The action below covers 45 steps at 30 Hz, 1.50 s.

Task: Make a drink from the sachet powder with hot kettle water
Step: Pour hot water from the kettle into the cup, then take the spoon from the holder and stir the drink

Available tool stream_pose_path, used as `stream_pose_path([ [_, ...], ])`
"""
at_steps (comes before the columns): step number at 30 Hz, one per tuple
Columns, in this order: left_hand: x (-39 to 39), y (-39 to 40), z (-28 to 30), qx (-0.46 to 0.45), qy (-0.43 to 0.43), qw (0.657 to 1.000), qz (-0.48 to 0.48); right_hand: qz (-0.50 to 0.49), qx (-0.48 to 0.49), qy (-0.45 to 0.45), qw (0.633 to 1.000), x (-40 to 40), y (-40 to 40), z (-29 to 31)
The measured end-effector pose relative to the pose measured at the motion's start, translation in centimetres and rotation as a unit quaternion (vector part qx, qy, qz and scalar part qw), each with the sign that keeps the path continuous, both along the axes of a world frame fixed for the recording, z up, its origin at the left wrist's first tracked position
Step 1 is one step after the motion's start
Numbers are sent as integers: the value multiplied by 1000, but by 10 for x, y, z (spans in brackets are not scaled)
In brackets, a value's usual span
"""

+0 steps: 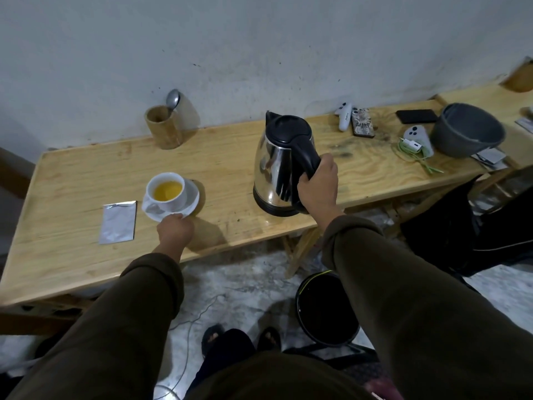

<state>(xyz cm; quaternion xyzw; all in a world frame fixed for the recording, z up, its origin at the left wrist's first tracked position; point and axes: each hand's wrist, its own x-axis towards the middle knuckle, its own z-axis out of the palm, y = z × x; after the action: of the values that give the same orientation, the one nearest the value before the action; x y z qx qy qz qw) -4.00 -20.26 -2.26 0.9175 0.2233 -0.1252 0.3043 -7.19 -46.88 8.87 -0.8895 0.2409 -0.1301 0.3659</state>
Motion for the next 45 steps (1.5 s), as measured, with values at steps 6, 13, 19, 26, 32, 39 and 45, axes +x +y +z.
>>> stream_pose_path([
  [6, 0, 12, 5, -9, 5, 999, -42, -16, -90, -39, 995, 2, 20, 13],
  [13, -2, 41, 14, -117, 20, 993, 8, 60, -164, -97, 980, 9, 74, 32],
  [19, -7, 71, 20, -194, 26, 980, 33, 135, -141, -30, 980, 24, 132, 30],
  [26, 4, 98, 16, -257, 29, 963, 79, 218, -109, 76, 967, 64, 175, 19],
  [32, 30, 103, 9, -354, 37, 920, 167, 256, -96, 124, 954, 123, 191, 6],
  [39, 55, 104, -4, -405, 58, 891, 195, 307, -113, 128, 936, 212, 201, -4],
  [45, 59, 104, -10, -422, 40, 870, 252, 345, -169, 124, 915, 259, 225, -13],
])
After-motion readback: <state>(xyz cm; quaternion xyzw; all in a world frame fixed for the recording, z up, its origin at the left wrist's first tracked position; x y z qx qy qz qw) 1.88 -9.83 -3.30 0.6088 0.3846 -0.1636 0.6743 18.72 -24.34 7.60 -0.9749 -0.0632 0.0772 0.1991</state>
